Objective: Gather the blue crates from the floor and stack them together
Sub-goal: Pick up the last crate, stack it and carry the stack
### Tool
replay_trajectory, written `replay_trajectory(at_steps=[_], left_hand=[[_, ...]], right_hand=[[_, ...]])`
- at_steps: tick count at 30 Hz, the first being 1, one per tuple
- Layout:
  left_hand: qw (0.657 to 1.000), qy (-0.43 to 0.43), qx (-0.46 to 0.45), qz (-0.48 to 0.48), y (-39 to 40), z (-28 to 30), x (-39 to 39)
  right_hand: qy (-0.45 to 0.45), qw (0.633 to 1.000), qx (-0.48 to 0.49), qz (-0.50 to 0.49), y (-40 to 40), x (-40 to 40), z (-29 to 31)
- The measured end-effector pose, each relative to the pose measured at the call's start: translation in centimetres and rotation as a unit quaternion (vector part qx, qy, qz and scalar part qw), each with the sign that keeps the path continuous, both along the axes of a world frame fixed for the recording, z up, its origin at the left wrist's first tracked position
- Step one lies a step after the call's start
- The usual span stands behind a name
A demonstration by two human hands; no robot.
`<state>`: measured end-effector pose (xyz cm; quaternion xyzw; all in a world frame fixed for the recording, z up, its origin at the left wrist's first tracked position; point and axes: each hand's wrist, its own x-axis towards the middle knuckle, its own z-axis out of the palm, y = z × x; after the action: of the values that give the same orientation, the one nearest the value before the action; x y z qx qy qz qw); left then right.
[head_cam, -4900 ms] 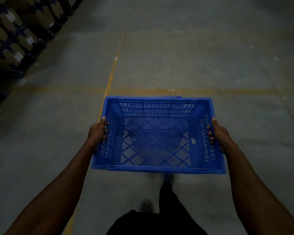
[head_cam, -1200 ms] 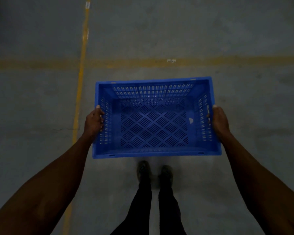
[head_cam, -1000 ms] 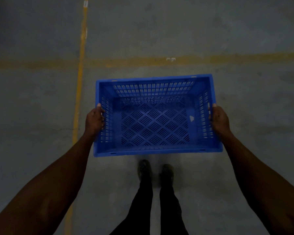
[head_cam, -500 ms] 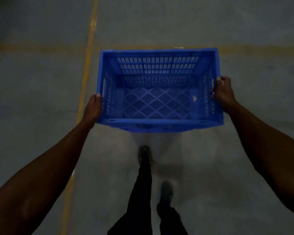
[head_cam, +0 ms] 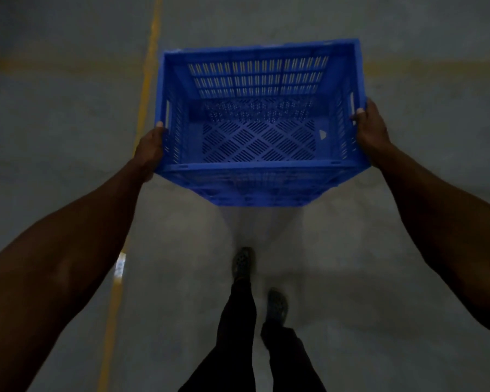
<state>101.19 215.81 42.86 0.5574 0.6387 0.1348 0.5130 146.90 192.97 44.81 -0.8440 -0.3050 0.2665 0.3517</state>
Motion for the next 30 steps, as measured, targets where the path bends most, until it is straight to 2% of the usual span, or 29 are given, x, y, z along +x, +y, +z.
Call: replay_trajectory(at_steps=[2,7,14,23,30], left_hand=[[1.0,0.006,0.025,0.005,-1.4,2.0,1.5],[0.996,0.038,0.078,0.006,-1.1,1.7,2.5],[0.998,0.02,0.056,0.004,0.7,0.7,2.2],[0.997,0.018,0.07,-0.009,0.3,0.8,2.0],[0.998,0.006,0.064,-0.006,-1.4,1.1,1.3]], right_hand=[[0.001,1.0,0.01,-0.006,0.6,0.1,0.2],[0.022,0.998,0.053,-0.01,0.4,0.1,-0.1],[0.018,0.997,0.067,-0.021,-0.5,-0.2,-0.2],[-0.018,0.998,0.06,-0.006,-0.1,-0.2,-0.5],[-0.015,0.999,0.044,-0.023,-1.2,-1.4,-0.5]])
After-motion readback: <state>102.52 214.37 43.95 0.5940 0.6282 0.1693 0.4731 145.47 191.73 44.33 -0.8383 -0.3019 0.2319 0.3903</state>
